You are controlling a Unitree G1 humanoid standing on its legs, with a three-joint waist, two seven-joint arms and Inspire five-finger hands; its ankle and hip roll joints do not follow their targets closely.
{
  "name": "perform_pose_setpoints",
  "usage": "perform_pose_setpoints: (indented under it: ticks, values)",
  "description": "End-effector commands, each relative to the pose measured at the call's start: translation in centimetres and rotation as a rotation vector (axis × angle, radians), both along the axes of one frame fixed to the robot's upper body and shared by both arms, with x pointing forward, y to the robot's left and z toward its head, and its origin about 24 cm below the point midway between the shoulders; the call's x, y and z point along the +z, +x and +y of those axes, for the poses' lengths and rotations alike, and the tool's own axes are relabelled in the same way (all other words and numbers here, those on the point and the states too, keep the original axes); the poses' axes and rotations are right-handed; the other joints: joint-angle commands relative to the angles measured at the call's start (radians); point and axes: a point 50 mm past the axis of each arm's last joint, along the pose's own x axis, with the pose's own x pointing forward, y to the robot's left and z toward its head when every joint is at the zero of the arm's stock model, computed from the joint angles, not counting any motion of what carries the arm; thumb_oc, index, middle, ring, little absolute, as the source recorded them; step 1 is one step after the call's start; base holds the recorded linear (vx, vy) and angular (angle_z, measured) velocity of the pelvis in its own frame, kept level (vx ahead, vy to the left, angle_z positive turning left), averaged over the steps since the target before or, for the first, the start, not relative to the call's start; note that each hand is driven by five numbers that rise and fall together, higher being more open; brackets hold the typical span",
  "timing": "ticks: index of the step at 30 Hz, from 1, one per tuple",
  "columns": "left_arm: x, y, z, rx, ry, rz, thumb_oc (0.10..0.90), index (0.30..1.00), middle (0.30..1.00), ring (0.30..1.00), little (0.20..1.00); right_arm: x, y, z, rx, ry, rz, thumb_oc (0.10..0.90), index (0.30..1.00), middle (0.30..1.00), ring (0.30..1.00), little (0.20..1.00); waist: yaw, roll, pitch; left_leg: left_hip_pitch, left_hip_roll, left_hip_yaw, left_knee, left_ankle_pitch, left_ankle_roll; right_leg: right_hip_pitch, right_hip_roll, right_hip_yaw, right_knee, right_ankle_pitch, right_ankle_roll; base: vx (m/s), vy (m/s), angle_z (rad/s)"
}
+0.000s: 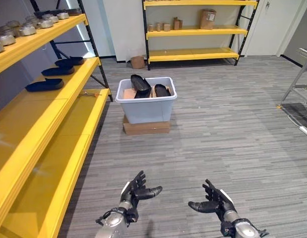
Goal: Move parts from the plastic box to the shelf.
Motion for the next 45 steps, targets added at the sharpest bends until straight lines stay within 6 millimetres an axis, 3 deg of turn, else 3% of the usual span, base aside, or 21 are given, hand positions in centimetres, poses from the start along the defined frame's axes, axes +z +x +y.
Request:
perform_pose_setpoints:
  ticks: [1,27,35,39,42,43,45]
  values:
    - [3.5,3.7,0.2,0.01,-0.024,-0.219,0.9,1.0,1.0,1.0,1.0,3.5,3.6,0.9,0.025,0.044,-0.235,0.9,1.0,1.0,1.0,1.0,-0.004,-0.06,-0.031,0.009,0.01,0.065,-0.003,0.004,-0.018,0.014,-0.031,0.069,-0.088,0.08,0.071,0.0,0.0,0.0]
    - [3.1,3.5,0.4,0.008,-0.005,-0.202,0.9,1.0,1.0,1.0,1.0,3.5,3.6,0.9,0.021,0.045,-0.236,0.9,1.0,1.0,1.0,1.0,-0.005,-0.057,-0.034,0.015,0.009,0.065,-0.003,-0.007,-0.018,0.02,-0.036,0.061,-0.088,0.073,0.072,0.0,0.0,0.0]
    - [3.5,3.8,0.5,0.017,-0.011,-0.221,0.9,1.0,1.0,1.0,1.0,3.8,4.2,0.9,0.03,0.037,-0.249,0.9,1.0,1.0,1.0,1.0,0.0,-0.057,-0.018,0.008,-0.006,0.067,-0.003,-0.014,-0.002,0.009,-0.05,0.064,-0.082,0.074,0.082,0.01,0.041,0.0]
    - [3.9,4.0,0.8,0.026,-0.006,-0.239,0.9,1.0,1.0,1.0,1.0,4.2,4.7,1.1,0.046,0.035,-0.267,0.9,1.0,1.0,1.0,1.0,0.007,-0.05,-0.004,-0.004,-0.024,0.055,-0.003,-0.02,0.017,-0.034,-0.056,0.08,-0.016,0.062,0.093,-0.01,0.106,-0.04]
    - [4.4,4.3,0.8,0.02,0.0,-0.265,0.9,1.0,1.0,1.0,1.0,4.5,5.0,1.2,0.058,0.037,-0.284,0.9,1.0,1.0,1.0,1.0,0.006,-0.039,0.023,-0.012,-0.036,0.044,0.0,-0.023,0.033,-0.093,-0.064,0.081,0.114,0.024,0.103,-0.02,0.139,-0.05]
    - [4.8,4.7,0.7,0.005,0.005,-0.285,0.9,1.0,1.0,1.0,1.0,4.5,4.9,1.4,0.061,0.036,-0.284,0.9,1.0,1.0,1.0,1.0,0.0,-0.04,0.043,-0.015,-0.049,0.028,0.015,-0.032,0.043,-0.135,-0.071,0.072,0.206,0.028,0.109,-0.01,0.175,0.01]
    - [5.2,5.1,0.6,-0.019,0.032,-0.307,0.9,1.0,1.0,1.0,1.0,4.4,4.9,1.5,0.056,0.046,-0.286,0.9,1.0,1.0,1.0,1.0,-0.01,-0.046,0.068,-0.019,-0.061,0.012,0.049,-0.048,0.054,-0.195,-0.079,0.078,0.34,0.1,0.123,-0.01,0.113,0.28]
